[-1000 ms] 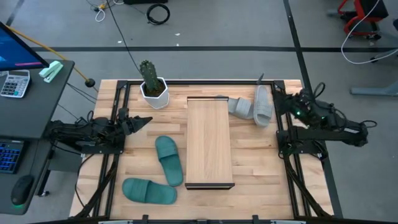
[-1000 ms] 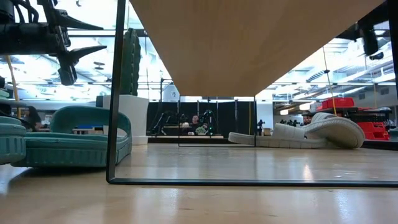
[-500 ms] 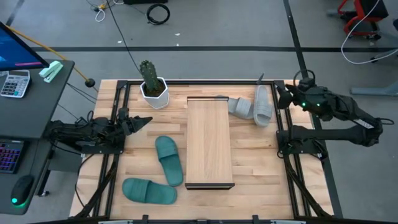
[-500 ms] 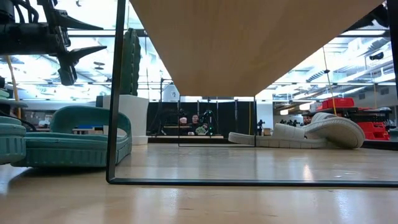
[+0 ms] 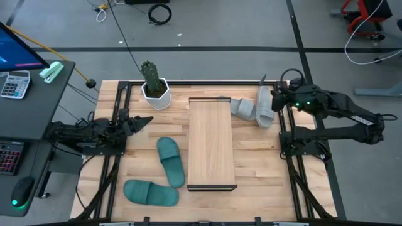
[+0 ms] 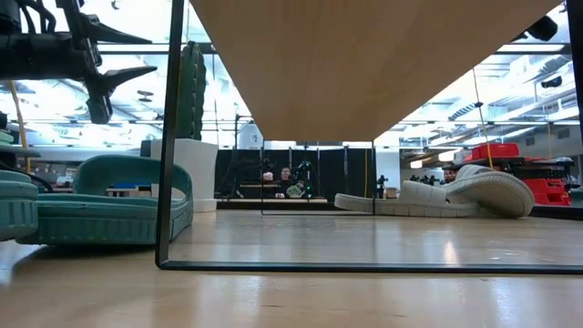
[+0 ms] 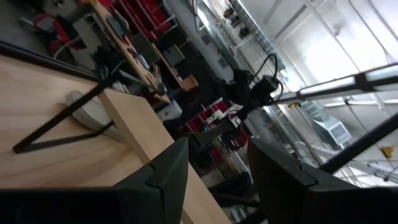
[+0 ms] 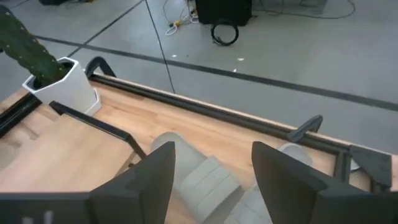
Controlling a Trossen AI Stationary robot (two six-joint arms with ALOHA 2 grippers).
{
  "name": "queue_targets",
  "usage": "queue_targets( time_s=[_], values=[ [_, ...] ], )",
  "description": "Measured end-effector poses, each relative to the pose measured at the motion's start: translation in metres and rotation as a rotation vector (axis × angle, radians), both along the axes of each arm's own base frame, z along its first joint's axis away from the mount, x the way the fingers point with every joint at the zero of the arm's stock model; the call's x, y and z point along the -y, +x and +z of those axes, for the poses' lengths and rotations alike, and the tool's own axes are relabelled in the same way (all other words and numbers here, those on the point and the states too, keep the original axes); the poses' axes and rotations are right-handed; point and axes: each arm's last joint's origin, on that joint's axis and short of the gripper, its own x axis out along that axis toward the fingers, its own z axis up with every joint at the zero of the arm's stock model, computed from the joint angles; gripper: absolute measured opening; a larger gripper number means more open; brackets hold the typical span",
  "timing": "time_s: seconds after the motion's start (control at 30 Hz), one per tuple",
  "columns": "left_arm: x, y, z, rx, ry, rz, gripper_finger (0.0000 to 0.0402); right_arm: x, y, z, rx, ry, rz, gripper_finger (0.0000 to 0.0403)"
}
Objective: Pick and place slides into the shelf
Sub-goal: Put the right gray slide on the shelf
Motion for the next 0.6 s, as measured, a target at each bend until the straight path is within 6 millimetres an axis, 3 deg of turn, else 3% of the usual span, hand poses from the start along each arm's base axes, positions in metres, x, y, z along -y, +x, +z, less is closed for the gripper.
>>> queue_targets(
  time_s=[0.17, 0.43, 0.6],
  values=[
    [-0.001, -0.001, 0.003, 0.028, -0.036, 0.009, 0.0172, -0.001, 0.002, -0.001, 0.014, 0.034, 0.022, 0.0219],
    [0.0, -0.008, 0.04, 0.051, 0.16, 0.033, 0.0172, 0.002, 0.016, -0.007, -0.074, 0.062, 0.096, 0.022],
    [0.0, -0.003, 0.057, 0.016, 0.192, 0.037, 0.0172, 0.01, 0.021, -0.014, -0.168, 0.117, 0.112, 0.022]
  ],
)
